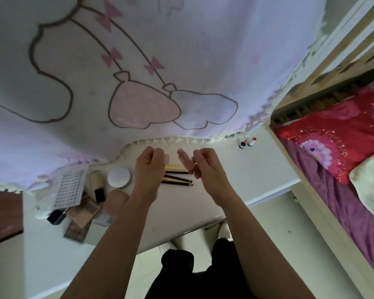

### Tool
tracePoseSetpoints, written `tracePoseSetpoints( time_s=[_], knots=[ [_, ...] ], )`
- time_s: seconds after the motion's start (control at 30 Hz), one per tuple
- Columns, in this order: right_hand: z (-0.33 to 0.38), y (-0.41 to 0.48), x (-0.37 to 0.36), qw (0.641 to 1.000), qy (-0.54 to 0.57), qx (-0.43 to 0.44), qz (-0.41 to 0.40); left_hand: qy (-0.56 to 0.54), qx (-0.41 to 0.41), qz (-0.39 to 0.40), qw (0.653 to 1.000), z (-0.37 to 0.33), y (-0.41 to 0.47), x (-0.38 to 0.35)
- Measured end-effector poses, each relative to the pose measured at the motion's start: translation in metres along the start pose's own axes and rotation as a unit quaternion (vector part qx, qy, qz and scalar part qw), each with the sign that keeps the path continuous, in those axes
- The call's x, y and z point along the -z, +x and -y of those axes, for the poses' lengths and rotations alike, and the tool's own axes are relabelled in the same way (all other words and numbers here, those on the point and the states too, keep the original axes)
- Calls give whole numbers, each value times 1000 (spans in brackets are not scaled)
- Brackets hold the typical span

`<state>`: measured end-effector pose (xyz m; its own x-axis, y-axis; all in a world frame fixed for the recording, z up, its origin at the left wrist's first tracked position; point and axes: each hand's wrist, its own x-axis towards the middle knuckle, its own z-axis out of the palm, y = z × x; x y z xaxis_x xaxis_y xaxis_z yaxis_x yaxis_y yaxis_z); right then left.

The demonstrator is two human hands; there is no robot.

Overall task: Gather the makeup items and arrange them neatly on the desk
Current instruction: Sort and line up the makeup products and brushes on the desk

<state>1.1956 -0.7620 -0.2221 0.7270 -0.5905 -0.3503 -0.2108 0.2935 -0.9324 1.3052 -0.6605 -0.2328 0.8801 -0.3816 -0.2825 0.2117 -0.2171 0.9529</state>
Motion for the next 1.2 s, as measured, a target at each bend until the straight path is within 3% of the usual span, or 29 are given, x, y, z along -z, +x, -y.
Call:
tracePoseSetpoints(
  time_s=[0.2, 0.4, 0.53, 0.63, 0.7, 0.8, 0.9, 1.07, 1.2],
  knots=[
    [-21, 23, 15, 988, 109, -112, -20, -1, 27, -43, 999, 18, -1, -8],
    [-108, 21, 34, 971, -35, -232, -48, 67, 81, -96, 990, 100, 6, 12],
    [-140, -2, 22, 932, -310, -178, 55, 30, 120, -130, 984, 127, -1, 24],
    [-151, -13, -17, 856, -460, -94, 215, 11, 146, -152, 978, 128, 1, 41],
    [-164, -22, -51, 801, -535, -8, 267, 29, 144, -183, 972, 130, 7, 61],
    [-190, -28, -98, 755, -581, 86, 292, 51, 132, -224, 964, 132, 16, 93],
    [-209, -22, -114, 742, -595, 104, 291, 71, 114, -253, 958, 138, 18, 120],
    [-209, -21, -110, 772, -565, 108, 269, 38, 140, -269, 952, 151, 16, 160],
    [-199, -18, -112, 777, -563, 85, 269, 21, 143, -249, 958, 152, 7, 172]
  ],
)
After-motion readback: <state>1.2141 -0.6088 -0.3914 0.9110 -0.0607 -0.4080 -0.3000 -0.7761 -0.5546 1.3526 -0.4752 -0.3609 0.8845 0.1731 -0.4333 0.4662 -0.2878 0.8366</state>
